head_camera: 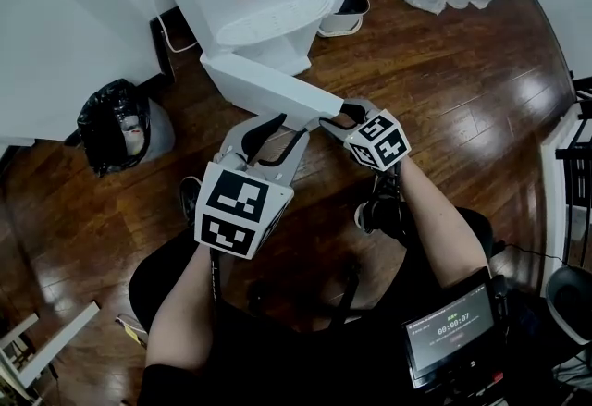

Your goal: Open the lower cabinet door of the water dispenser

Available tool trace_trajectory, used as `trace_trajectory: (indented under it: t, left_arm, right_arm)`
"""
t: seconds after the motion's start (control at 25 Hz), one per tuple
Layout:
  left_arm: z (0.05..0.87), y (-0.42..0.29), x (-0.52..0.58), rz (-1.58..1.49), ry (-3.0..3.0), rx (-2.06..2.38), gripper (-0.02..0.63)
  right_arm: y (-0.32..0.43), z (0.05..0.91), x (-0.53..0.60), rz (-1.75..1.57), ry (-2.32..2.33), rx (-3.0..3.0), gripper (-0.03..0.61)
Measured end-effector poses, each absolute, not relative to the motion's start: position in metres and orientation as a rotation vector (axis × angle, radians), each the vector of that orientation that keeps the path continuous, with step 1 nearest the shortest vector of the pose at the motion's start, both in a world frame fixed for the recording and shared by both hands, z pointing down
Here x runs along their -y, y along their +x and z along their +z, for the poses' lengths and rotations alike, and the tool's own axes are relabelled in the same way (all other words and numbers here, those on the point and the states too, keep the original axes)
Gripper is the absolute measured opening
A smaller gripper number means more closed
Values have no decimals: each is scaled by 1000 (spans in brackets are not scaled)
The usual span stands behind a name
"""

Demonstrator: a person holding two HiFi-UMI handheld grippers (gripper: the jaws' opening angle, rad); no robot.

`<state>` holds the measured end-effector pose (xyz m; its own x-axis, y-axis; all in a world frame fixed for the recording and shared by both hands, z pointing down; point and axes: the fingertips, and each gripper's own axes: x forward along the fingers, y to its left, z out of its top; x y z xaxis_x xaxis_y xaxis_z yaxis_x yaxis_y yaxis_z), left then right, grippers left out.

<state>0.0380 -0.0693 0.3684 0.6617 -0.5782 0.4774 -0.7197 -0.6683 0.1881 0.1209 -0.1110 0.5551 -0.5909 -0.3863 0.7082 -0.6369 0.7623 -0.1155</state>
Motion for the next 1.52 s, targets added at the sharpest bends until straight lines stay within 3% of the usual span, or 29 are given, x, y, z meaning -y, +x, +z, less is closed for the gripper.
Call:
trace_trajectory:
  t: [0.76,1.16,1.52]
  left_arm:
    - [361,20,23,530,2519,1044,161]
    - [334,-72,59,377,2361,1366,160]
    - [336,-97,60,371,2328,1392,157]
  right_arm:
    - [65,546,26,432,619,2307,179]
    - [23,544,-3,523,511,2367,169]
    - [-35,538,-26,520,364,2404,153]
